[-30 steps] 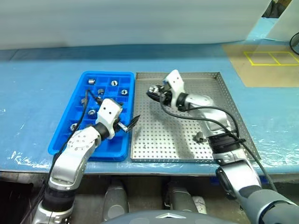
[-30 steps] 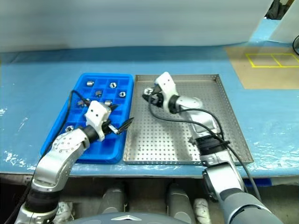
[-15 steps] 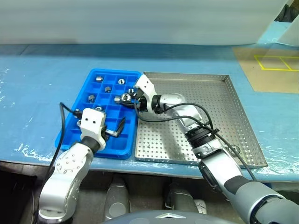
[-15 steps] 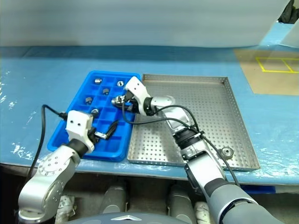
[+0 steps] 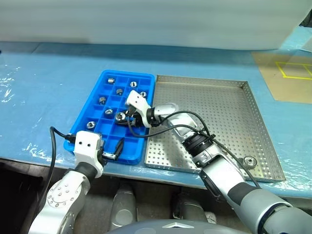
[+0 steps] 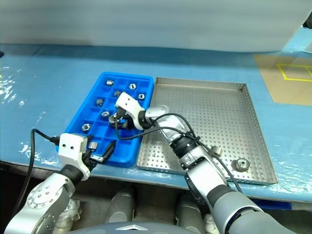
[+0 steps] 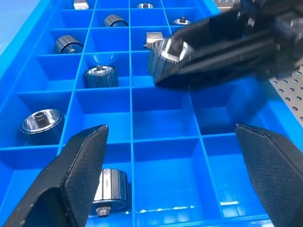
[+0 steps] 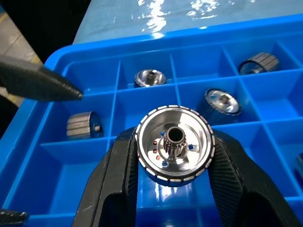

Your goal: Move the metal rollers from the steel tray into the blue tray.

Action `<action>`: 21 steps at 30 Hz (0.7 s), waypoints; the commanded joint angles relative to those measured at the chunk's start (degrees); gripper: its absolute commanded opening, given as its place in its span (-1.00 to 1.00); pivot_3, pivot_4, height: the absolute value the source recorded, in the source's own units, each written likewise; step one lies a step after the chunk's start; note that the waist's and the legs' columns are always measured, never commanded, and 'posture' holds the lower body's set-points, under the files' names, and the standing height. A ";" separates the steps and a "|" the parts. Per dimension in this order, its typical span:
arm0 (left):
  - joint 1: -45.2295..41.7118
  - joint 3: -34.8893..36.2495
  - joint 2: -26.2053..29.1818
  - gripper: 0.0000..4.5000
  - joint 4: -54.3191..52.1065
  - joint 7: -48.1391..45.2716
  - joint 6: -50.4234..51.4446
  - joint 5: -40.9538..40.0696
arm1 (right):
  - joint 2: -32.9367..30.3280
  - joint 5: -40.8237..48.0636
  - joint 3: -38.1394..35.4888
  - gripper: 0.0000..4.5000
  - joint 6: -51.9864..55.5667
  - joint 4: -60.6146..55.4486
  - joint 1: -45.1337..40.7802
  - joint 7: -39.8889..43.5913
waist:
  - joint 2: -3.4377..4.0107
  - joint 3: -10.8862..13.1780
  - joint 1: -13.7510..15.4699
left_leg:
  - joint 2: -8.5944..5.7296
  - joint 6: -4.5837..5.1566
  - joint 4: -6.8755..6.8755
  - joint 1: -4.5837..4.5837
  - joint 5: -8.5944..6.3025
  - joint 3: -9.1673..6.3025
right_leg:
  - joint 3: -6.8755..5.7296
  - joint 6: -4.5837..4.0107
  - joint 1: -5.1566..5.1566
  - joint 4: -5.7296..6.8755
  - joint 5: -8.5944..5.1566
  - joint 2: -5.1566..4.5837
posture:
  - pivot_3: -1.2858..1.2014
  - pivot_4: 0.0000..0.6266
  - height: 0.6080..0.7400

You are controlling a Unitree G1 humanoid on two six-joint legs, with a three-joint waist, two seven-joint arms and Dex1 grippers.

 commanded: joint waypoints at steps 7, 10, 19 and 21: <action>-2.29 -0.79 1.04 1.00 -0.86 0.00 -0.90 -0.40 | -0.17 -2.29 2.33 -0.28 1.45 -2.92 1.26 1.19 | 0.00 0.00 0.43 | -0.01 -0.02 0.00 0.03 0.01 0.00 | 0.01 0.01 0.01 0.01 0.00 0.00 | 0.35 -0.52 1.00; -3.42 -1.11 1.60 1.00 -0.08 -0.32 -0.85 -0.42 | 0.97 -2.25 1.73 -0.28 2.09 -2.97 1.73 -0.45 | 0.00 0.00 0.65 | -0.01 -0.06 0.00 0.05 0.03 0.00 | 0.02 0.01 0.01 0.02 0.00 0.00 | 0.35 -0.52 1.00; -5.89 -1.22 2.74 1.00 0.75 -0.73 -0.19 -0.97 | 0.78 -3.61 2.90 0.18 2.58 -4.25 3.51 -0.93 | 0.00 -0.01 0.98 | -0.03 -0.20 0.00 0.05 0.12 0.00 | 0.02 0.02 0.02 0.04 0.01 0.00 | 0.34 -0.52 1.00; -7.14 -0.94 3.03 1.00 0.91 -1.01 0.20 -1.45 | 0.86 -3.35 1.98 0.49 2.34 -4.56 3.67 -1.46 | 0.00 -0.01 1.18 | -0.04 -0.23 0.00 0.07 0.13 -0.02 | 0.02 0.02 0.06 0.05 0.01 -0.01 | 0.32 -0.52 1.00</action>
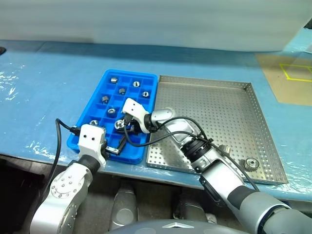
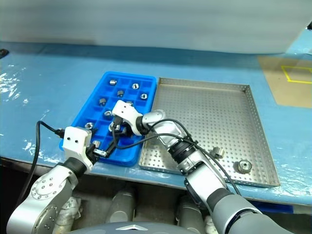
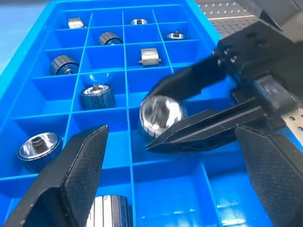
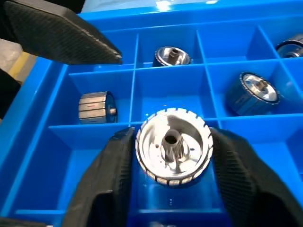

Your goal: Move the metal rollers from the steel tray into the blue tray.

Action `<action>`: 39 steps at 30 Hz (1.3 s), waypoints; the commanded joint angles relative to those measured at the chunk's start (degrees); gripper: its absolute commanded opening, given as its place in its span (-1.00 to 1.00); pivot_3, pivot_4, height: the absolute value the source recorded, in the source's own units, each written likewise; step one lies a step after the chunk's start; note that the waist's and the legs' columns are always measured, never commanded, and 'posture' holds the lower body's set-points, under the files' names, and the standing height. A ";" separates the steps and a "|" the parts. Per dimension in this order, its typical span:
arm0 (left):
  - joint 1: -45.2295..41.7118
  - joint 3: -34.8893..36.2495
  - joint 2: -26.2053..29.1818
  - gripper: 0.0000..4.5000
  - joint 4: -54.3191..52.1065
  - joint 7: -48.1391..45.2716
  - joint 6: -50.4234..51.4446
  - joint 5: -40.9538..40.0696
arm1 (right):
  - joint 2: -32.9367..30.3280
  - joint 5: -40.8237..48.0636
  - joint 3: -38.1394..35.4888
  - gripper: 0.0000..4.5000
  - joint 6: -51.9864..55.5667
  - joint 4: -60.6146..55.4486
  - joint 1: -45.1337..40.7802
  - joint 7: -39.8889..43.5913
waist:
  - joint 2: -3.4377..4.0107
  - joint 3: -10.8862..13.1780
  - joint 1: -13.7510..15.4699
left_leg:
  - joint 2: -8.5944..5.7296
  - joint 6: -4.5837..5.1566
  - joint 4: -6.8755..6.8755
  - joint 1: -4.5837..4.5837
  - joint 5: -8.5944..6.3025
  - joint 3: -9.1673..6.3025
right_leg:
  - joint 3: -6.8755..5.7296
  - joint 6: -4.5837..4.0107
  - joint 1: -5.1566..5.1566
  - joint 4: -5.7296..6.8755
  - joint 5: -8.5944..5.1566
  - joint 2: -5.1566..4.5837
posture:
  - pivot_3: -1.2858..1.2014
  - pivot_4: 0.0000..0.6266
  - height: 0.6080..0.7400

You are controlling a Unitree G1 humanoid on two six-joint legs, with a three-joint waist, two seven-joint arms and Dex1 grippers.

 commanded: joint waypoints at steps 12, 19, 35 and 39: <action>-19.32 -3.30 3.35 1.00 10.34 -7.36 -0.40 -4.54 | -8.43 6.95 -12.90 0.98 -0.18 -11.60 6.78 0.71 | -0.02 -0.01 -1.81 | -0.04 -0.13 0.09 0.04 0.10 0.02 | 0.05 0.05 0.02 0.17 0.04 0.01 | 0.13 -0.52 1.00; -28.30 -7.49 4.12 1.00 20.95 -13.38 -5.22 -4.22 | -16.38 9.82 -18.76 0.98 5.24 -23.36 14.99 -2.35 | -0.02 -0.01 -4.77 | -0.06 -0.13 0.12 0.08 0.11 0.06 | 0.13 0.24 0.02 0.19 0.17 0.03 | 0.01 -0.52 1.00; -35.02 -16.02 2.48 1.00 34.50 -23.86 -16.26 -2.45 | -34.16 17.59 -30.23 0.98 22.40 -43.87 32.83 -4.42 | 0.02 -0.03 -8.84 | -0.06 -0.01 0.18 0.43 0.09 0.20 | 0.33 0.01 0.27 0.26 0.05 0.05 | -0.17 -0.52 1.00; -35.44 -16.56 2.63 1.00 35.85 -25.12 -17.56 -1.92 | -36.88 19.65 -30.96 0.98 24.64 -45.27 35.13 -4.23 | 0.03 -0.03 -9.76 | -0.05 0.12 0.19 0.61 0.02 0.21 | 0.33 0.01 0.48 0.22 0.05 0.05 | -0.18 -0.52 1.00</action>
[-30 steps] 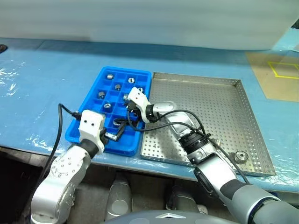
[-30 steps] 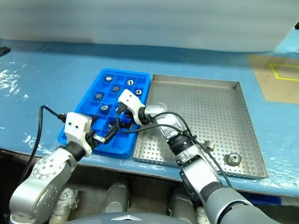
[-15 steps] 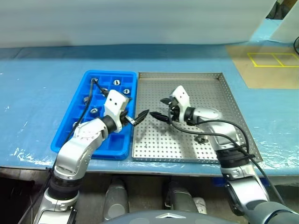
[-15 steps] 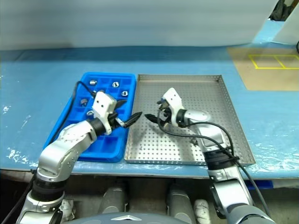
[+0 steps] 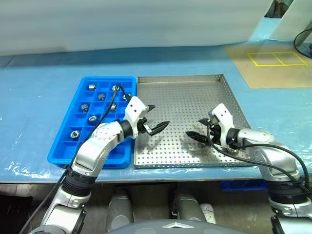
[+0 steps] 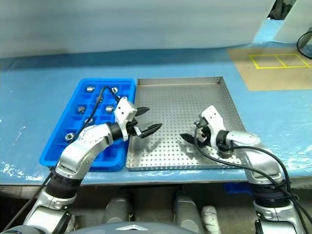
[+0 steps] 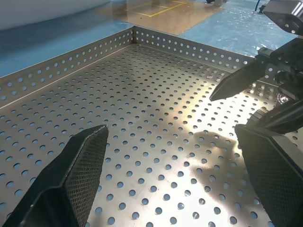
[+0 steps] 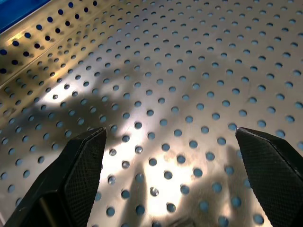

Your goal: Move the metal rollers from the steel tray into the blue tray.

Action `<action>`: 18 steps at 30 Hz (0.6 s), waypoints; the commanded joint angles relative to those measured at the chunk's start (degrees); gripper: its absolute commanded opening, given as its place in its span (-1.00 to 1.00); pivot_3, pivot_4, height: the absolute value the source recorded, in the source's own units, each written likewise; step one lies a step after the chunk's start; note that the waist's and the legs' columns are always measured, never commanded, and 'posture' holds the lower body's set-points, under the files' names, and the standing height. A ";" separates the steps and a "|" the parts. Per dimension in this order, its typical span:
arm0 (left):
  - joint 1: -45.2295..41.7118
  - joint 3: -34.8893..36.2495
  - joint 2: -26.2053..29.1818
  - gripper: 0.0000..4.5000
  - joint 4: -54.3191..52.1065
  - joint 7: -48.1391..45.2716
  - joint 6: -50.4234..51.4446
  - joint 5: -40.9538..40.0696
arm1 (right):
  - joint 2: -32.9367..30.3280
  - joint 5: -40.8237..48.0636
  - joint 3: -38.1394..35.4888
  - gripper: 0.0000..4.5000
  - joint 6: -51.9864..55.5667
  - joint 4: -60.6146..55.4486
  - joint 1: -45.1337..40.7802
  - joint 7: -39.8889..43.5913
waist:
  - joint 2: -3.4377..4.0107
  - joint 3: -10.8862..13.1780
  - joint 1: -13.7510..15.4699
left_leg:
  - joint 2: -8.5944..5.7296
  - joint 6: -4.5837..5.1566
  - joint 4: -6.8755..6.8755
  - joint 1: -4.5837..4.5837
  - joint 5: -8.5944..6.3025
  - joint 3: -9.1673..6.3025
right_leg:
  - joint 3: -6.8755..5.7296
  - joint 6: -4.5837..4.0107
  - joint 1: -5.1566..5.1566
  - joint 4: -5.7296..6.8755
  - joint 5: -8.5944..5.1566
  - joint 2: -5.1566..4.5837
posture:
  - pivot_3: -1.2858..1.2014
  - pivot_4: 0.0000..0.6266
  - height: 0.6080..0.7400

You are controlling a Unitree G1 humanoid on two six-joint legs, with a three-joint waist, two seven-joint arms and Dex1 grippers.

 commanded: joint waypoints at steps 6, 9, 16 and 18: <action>-1.88 -0.84 -0.32 1.00 0.64 -1.91 -2.66 1.22 | -4.11 1.34 -0.95 0.98 1.33 -1.68 2.45 -1.56 | 0.01 0.00 -0.15 | 0.00 0.13 -0.02 0.23 -0.09 0.02 | 0.00 0.00 0.29 -0.15 -0.01 0.00 | -0.18 -0.52 1.00; -1.56 -0.97 -0.30 1.00 0.31 -1.93 -2.54 1.16 | -5.04 1.12 0.42 0.98 1.25 -1.40 3.38 -1.51 | 0.01 0.00 -0.15 | 0.00 0.17 -0.02 0.21 -0.10 0.02 | 0.00 0.01 0.29 -0.20 -0.01 0.00 | -0.18 -0.52 1.00; 0.11 -1.16 1.40 1.00 -3.10 -3.40 0.75 -0.71 | -7.41 0.75 1.67 0.98 2.03 0.06 4.49 -1.75 | 0.02 0.00 -0.14 | 0.00 0.23 -0.05 0.20 -0.15 0.05 | 0.00 0.01 0.29 -0.28 -0.01 -0.01 | -0.17 -0.52 1.00; 0.36 -1.72 2.47 1.00 -3.99 -5.01 1.66 -1.14 | -7.80 0.67 2.06 0.98 1.78 0.47 4.55 -1.77 | 0.03 -0.01 -0.13 | 0.00 0.23 -0.05 0.21 -0.15 0.05 | 0.00 0.01 0.30 -0.27 -0.01 -0.01 | -0.17 -0.52 1.00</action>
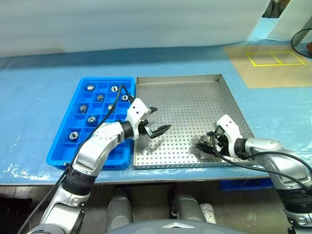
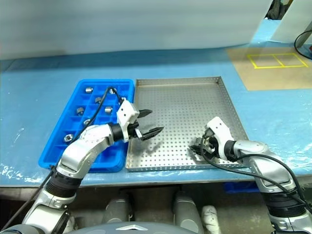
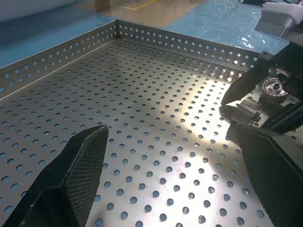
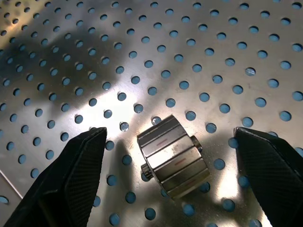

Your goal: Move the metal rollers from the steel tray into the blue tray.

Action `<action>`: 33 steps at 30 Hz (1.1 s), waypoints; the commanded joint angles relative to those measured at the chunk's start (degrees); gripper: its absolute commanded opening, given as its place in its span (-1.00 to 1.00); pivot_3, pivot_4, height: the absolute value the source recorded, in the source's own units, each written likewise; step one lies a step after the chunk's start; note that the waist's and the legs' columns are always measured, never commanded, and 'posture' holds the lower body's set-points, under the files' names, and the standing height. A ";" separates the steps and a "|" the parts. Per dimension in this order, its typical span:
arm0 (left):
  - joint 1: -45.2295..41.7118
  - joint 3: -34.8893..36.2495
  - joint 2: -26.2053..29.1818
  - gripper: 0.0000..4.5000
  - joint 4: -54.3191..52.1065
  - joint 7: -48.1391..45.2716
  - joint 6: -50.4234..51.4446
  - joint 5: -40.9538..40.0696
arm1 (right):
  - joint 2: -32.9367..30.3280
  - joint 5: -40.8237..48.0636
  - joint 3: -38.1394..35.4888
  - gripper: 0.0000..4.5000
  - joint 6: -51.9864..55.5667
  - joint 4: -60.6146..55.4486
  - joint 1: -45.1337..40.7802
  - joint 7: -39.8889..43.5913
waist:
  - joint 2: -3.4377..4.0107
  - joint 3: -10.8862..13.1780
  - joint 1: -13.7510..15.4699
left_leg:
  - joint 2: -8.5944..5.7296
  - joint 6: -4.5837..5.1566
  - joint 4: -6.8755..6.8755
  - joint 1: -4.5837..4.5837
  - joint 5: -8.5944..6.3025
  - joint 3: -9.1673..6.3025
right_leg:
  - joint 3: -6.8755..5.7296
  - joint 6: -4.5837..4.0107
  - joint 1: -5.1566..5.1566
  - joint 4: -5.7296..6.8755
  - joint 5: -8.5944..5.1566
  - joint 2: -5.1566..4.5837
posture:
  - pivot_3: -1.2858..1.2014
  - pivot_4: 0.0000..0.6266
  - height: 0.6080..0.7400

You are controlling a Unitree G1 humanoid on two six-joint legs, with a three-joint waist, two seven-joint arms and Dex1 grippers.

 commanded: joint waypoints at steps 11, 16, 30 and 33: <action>-2.40 -2.56 11.44 1.00 -3.61 -16.74 -0.33 -2.29 | 0.03 0.49 0.38 -0.43 -1.75 0.82 -0.34 -0.73 | 0.04 -0.02 0.00 | 0.01 0.00 -0.03 0.03 0.00 0.02 | 0.00 0.00 0.01 -0.01 0.00 0.00 | -0.17 -0.52 1.00; -2.56 -3.22 12.20 1.00 -4.15 -18.11 -3.95 -0.47 | 2.08 0.51 0.23 -0.43 -4.58 0.52 -2.38 -1.59 | 0.04 -0.01 -0.11 | 0.01 -0.01 -0.04 0.05 0.00 0.03 | 0.00 0.00 0.01 0.01 0.00 0.00 | -0.16 -0.52 1.00; 8.89 5.06 11.32 1.00 -16.51 -1.05 1.30 3.02 | 20.34 -1.94 14.20 -0.43 -14.83 13.65 -25.30 0.72 | 0.13 0.01 0.29 | 0.04 -0.13 -0.09 -0.10 0.07 -0.02 | -0.14 -0.04 -0.09 0.04 -0.02 -0.02 | 0.06 -0.52 1.00; 12.74 6.61 11.04 1.00 -19.30 3.12 3.20 3.88 | 24.36 -3.61 15.63 -0.43 -18.60 19.87 -29.87 0.58 | 0.13 0.02 1.15 | 0.05 -0.13 -0.09 -0.11 0.07 -0.05 | -0.18 -0.05 -0.10 0.06 -0.02 -0.02 | 0.11 -0.52 1.00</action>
